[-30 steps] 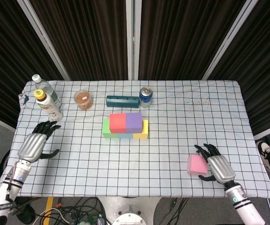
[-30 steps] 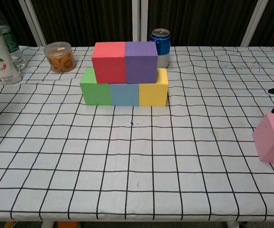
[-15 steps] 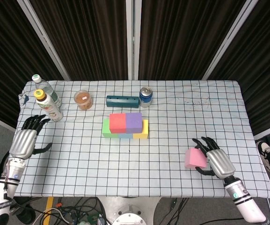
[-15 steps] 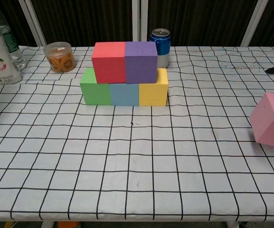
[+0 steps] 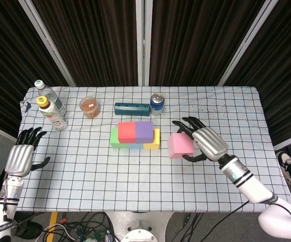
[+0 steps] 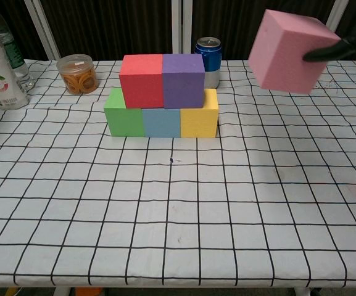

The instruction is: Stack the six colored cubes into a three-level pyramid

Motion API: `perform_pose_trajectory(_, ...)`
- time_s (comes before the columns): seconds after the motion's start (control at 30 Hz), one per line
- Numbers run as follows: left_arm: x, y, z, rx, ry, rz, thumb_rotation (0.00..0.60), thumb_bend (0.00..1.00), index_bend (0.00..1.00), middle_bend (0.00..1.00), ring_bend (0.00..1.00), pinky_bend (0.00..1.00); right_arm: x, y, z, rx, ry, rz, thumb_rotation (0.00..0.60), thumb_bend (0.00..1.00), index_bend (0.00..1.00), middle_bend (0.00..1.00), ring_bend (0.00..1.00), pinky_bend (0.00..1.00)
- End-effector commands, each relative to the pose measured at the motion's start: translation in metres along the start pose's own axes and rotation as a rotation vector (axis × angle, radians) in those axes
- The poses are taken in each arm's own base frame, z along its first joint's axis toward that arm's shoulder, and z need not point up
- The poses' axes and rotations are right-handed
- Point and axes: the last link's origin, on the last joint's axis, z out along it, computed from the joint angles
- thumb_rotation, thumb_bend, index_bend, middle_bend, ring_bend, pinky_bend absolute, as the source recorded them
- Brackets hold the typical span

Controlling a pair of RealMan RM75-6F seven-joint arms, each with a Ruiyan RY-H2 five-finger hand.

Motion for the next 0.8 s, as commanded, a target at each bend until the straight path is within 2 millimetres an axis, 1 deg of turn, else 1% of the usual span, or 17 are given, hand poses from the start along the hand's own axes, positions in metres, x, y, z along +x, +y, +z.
perform_pose_trajectory(0.03,-0.002,0.0,-0.002,-0.005,-0.008,-0.007,0.6,0.21,0.15,0.05,0.0,0.03,0.025,-0.032,0.041,0.045,-0.052,-0.006,0.6,0.21,0.0,0.36,0.0,0.0)
perform_pose_trajectory(0.17,-0.003,-0.002,-0.002,-0.006,-0.018,-0.016,0.6,0.21,0.15,0.05,0.0,0.03,0.028,-0.049,0.074,0.049,-0.069,0.009,0.6,0.2,0.0,0.36,0.0,0.0)
perform_pose_trajectory(0.37,-0.005,-0.003,-0.003,-0.013,-0.028,-0.03,0.6,0.21,0.15,0.05,0.0,0.03,0.021,-0.067,0.112,0.031,-0.08,-0.002,0.6,0.2,0.0,0.36,0.0,0.0)
perform_pose_trajectory(0.57,-0.007,-0.005,-0.005,-0.019,-0.035,-0.045,0.6,0.21,0.15,0.05,0.0,0.03,0.004,-0.084,0.143,0.0,-0.086,-0.049,0.6,0.2,0.0,0.36,0.0,0.0)
perform_pose_trajectory(0.67,-0.007,-0.006,-0.006,-0.021,-0.032,-0.056,0.6,0.21,0.15,0.05,0.0,0.03,-0.004,-0.092,0.155,-0.014,-0.09,-0.072,0.6,0.2,0.0,0.36,0.0,0.0)
perform_pose_trajectory(0.8,-0.008,-0.008,-0.007,-0.023,-0.035,-0.063,0.6,0.21,0.15,0.05,0.0,0.03,-0.01,-0.097,0.166,-0.036,-0.086,-0.1,0.6,0.2,0.0,0.36,0.0,0.0)
